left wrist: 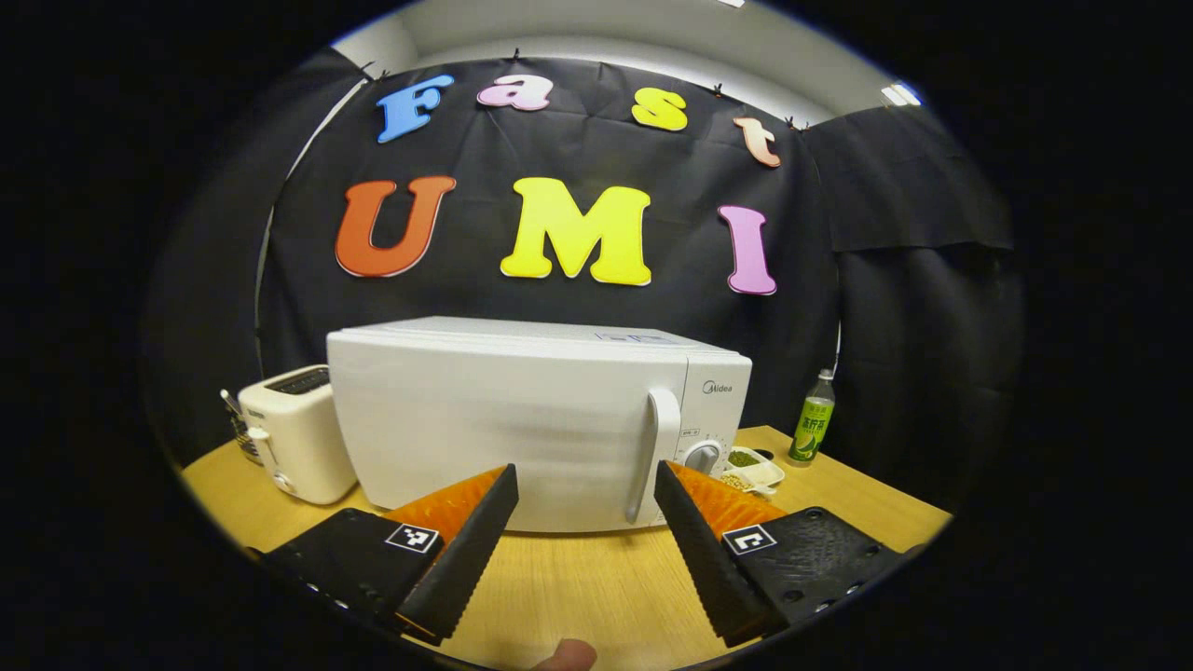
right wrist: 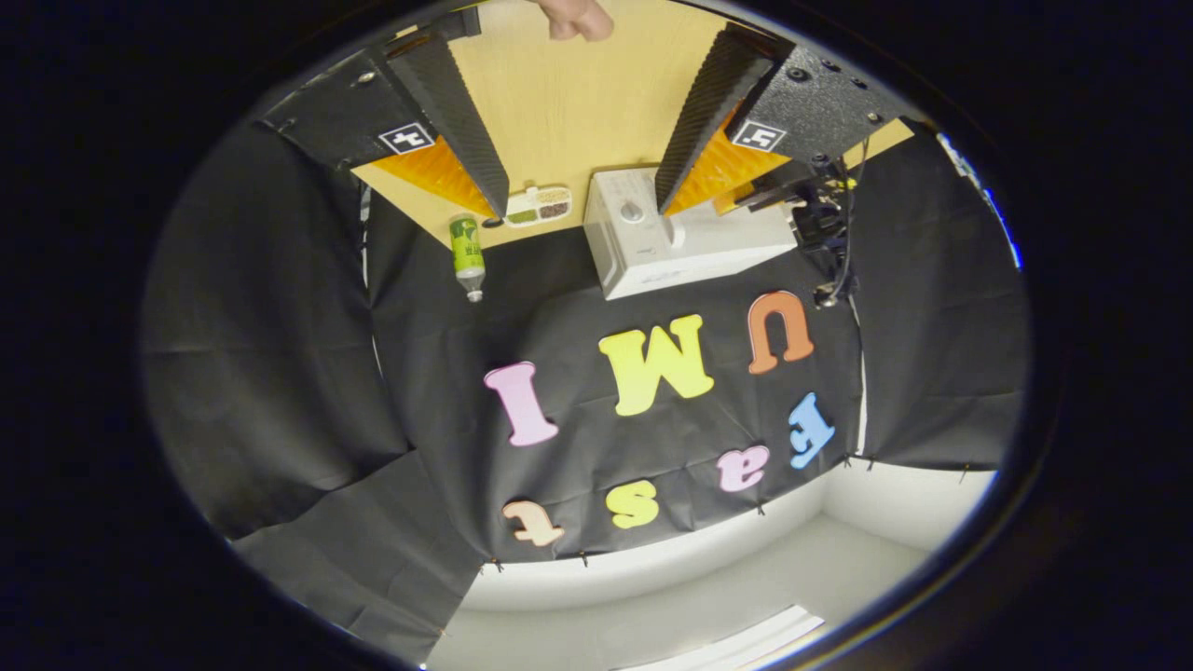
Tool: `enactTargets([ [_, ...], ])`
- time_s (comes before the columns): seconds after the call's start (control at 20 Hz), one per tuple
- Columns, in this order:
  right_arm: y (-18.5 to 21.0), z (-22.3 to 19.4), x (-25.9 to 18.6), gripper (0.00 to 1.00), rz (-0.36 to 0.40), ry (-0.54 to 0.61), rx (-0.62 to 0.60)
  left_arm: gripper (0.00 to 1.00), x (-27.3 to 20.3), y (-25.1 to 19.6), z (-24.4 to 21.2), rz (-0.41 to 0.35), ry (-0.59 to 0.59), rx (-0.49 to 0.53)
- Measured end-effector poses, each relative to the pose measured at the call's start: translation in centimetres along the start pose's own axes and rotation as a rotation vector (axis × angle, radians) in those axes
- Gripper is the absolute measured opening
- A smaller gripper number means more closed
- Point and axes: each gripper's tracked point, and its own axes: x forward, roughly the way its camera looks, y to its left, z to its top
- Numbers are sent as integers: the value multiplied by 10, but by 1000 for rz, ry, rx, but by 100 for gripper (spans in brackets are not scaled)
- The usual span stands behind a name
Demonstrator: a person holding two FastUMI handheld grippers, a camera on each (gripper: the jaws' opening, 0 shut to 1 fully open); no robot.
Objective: Open the microwave oven with the left hand, put the food in, and close the microwave oven.
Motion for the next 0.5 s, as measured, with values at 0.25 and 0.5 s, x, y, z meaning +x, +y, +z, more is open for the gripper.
enactTargets([
  [0.25, 11, 13, -9, 100, -12, -26, -60, 94, -88, -11, 52, -25, -79, -26],
  [0.5, 0, 58, -20, 100, -111, -126, -157, 94, -176, 13, 100, 104, -128, 18],
])
